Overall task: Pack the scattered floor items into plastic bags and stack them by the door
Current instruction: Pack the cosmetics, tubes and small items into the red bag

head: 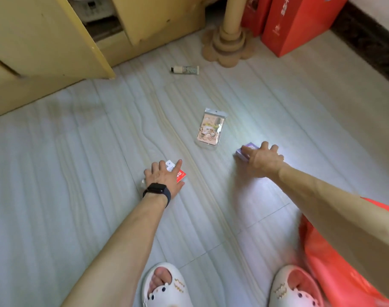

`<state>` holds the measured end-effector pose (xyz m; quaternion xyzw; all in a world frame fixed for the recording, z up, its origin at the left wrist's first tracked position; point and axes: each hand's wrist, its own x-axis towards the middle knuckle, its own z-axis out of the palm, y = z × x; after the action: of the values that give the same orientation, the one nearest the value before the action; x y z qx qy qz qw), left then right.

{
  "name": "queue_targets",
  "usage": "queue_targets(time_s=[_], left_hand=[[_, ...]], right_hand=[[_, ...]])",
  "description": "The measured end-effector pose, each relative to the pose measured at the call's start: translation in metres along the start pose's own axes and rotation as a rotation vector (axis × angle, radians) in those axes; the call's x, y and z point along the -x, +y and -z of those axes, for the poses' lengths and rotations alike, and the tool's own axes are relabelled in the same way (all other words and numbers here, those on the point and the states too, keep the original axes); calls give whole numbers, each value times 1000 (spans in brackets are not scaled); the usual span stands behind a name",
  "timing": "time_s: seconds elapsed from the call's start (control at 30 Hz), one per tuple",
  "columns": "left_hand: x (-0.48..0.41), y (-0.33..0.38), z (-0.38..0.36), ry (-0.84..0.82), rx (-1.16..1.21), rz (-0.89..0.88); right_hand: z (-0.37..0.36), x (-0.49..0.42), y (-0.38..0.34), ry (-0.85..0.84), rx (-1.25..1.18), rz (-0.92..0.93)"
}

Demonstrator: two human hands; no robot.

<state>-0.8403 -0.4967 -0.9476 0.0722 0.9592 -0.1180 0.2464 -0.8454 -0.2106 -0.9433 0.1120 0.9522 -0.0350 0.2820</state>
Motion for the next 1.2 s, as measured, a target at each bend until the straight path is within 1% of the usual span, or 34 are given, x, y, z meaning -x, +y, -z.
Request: queue_targets(time_s=[0.07,0.1,0.2,0.27,0.37,0.43,0.53,0.57,0.63,0.67,0.73,0.8,0.83,0.87,0.93,1.0,1.07,1.13,1.2], left_hand=[[7,2,35,-7,29,-15],[14,4,54,25,41,-36],[46,15,113,166,41,-155],[72,25,149,260,54,-241],[110,45,194,377,95,-349],[136,67,214,400,112,-440],[177,116,232,415,144,-611],[191,137,235,419,164,-676],[219,180,240,395,238,-797],[232,204,239,350,292,-852],[254,250,235,183,334,-964],[272,293,224,6,246,-1086],[279,311,216,-46,175,-1121],[283,328,206,-59,102,-1136],[286,354,184,-27,-32,-1146],[283,373,160,-43,-99,-1121],[274,384,140,-59,-47,-1040],[261,387,125,25,-42,-995],[246,382,120,207,-216,-1022]], right_hand=[[20,30,7,-127,-147,51],[30,45,14,-134,-236,88],[70,115,36,-100,-521,149],[86,171,54,-62,-787,170],[92,256,86,-2,-1196,165],[84,307,110,29,-1399,132],[55,361,147,128,-1579,33],[44,375,158,157,-1672,-31],[27,393,174,188,-1961,-180],[20,400,181,183,-2086,-273],[11,408,193,121,-2204,-419],[0,408,211,104,-2173,-534],[-6,405,221,132,-2088,-599],[-12,403,231,140,-1949,-638],[-23,397,252,155,-1673,-689],[-36,392,270,141,-1564,-740],[-39,387,280,146,-1497,-783],[-34,382,282,157,-1425,-807],[-27,376,281,112,-1331,-798]])
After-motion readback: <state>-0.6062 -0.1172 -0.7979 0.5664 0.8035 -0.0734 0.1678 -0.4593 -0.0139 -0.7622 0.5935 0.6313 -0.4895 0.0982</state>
